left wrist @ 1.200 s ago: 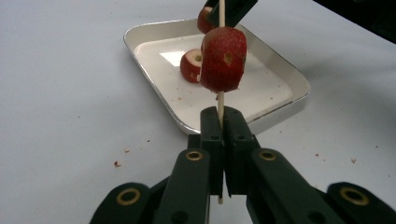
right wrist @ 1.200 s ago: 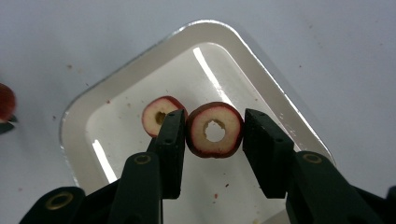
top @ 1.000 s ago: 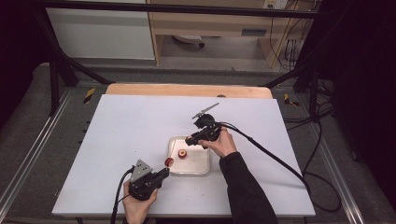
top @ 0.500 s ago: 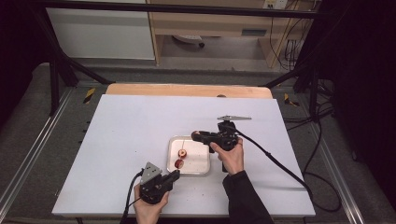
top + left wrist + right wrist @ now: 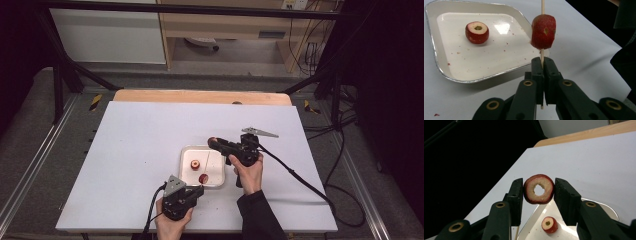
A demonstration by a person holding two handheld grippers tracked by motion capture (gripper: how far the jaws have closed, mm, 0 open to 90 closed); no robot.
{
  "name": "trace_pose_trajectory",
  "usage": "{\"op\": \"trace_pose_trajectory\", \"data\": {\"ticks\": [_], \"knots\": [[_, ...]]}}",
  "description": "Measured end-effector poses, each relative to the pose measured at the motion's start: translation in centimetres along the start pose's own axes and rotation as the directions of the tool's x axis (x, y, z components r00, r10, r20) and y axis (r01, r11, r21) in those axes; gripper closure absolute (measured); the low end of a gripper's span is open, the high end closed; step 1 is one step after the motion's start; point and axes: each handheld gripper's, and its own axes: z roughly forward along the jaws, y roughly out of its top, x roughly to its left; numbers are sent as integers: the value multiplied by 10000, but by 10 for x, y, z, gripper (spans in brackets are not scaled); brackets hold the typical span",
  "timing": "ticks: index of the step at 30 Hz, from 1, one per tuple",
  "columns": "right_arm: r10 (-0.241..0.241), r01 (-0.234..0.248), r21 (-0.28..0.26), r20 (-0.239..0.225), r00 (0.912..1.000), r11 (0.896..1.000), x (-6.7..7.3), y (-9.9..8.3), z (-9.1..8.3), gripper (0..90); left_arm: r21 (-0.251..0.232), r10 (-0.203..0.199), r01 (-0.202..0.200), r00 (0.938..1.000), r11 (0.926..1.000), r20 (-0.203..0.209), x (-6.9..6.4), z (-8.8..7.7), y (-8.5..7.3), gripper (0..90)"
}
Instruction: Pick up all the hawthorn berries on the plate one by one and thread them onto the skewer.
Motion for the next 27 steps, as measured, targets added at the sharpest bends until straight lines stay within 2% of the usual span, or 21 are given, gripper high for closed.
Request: {"op": "trace_pose_trajectory", "data": {"ticks": [10,27], "knots": [[-410,403,-410,-170,9990,9983,5,-4,-2,606,5,-110,110,9999,9999,65,-1,3,6,879],[-470,461,-395,-226,9986,9982,6,-6,-3,606,-99,-83,83,10000,9999,22,0,1,5,879]]}}
